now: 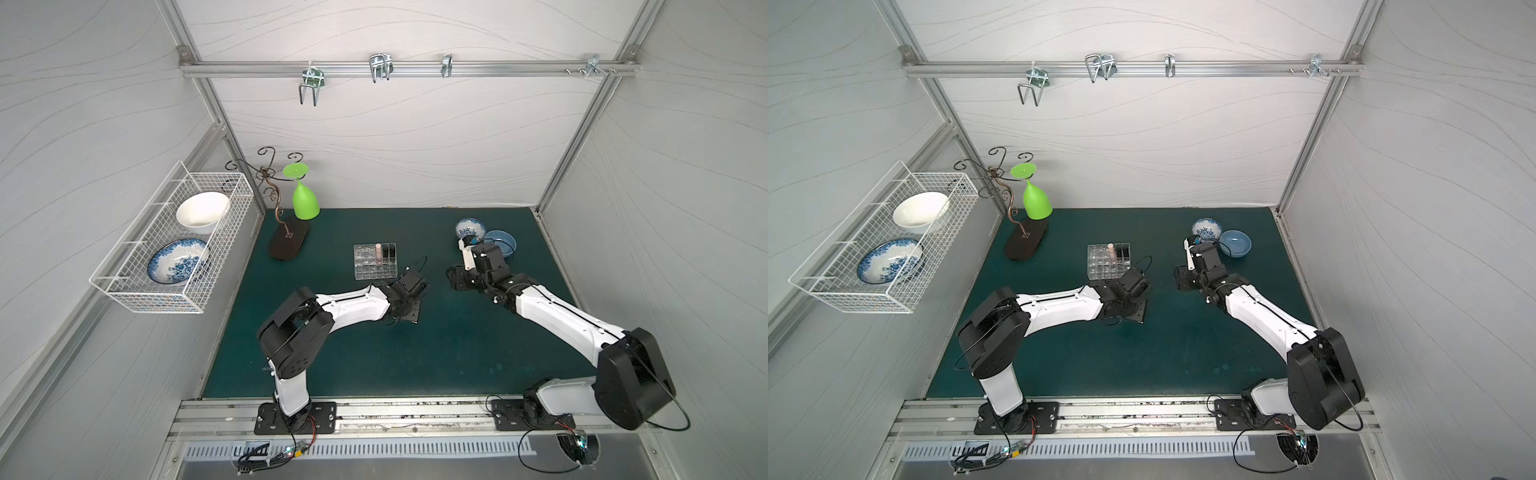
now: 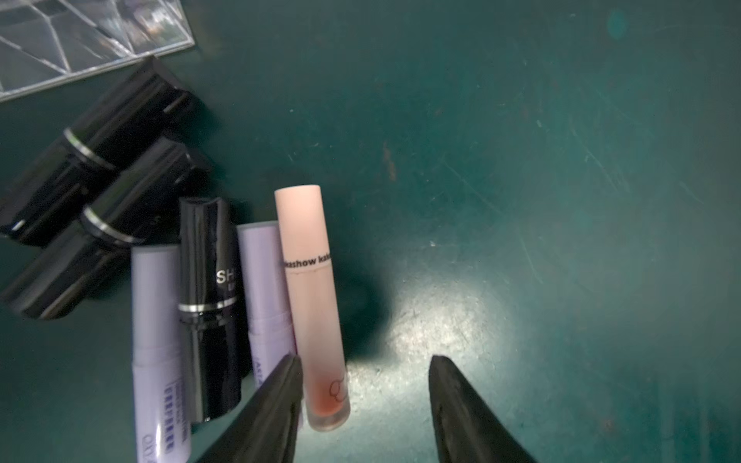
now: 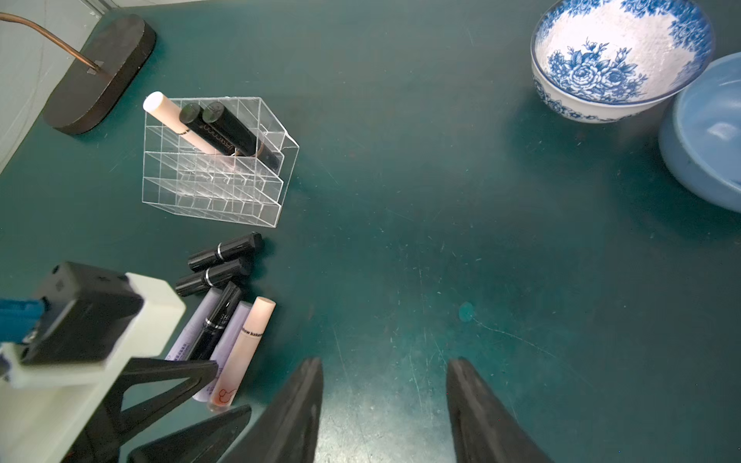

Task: Arrange the lipsticks in the organizer
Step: Pick up the lipstick at the center of the board.

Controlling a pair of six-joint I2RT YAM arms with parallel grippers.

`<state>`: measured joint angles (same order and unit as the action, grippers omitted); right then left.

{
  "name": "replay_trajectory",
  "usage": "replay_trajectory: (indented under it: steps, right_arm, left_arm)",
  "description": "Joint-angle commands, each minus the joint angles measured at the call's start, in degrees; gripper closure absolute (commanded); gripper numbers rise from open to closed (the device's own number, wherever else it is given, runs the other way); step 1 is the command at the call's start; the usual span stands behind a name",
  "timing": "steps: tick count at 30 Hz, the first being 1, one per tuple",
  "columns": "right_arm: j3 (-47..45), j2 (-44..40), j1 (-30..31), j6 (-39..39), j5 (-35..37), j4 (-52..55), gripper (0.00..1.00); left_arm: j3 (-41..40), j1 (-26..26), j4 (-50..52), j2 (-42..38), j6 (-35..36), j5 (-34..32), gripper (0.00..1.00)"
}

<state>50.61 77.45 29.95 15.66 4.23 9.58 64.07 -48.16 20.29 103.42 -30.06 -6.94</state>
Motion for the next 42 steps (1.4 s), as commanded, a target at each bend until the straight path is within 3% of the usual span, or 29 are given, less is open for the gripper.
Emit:
replay_trajectory:
  steps: [1,24,34,42]
  right_arm:
    - [0.27,-0.51,-0.34,0.69,-0.38,-0.16,0.47]
    - [0.28,-0.72,-0.68,0.62,-0.94,0.17,0.48]
    - [0.28,-1.25,-0.69,0.81,-0.89,0.33,0.48]
    - [1.16,-5.81,-1.42,0.85,-1.7,3.01,0.48]
  left_arm:
    - [2.89,-0.01,1.21,1.65,-0.73,-0.45,0.44]
    - [6.8,0.05,2.82,7.43,-0.97,3.13,0.5]
    - [8.53,0.04,3.77,9.65,-0.7,4.13,0.7]
    - [6.19,-0.03,1.6,5.99,0.24,3.11,0.83]
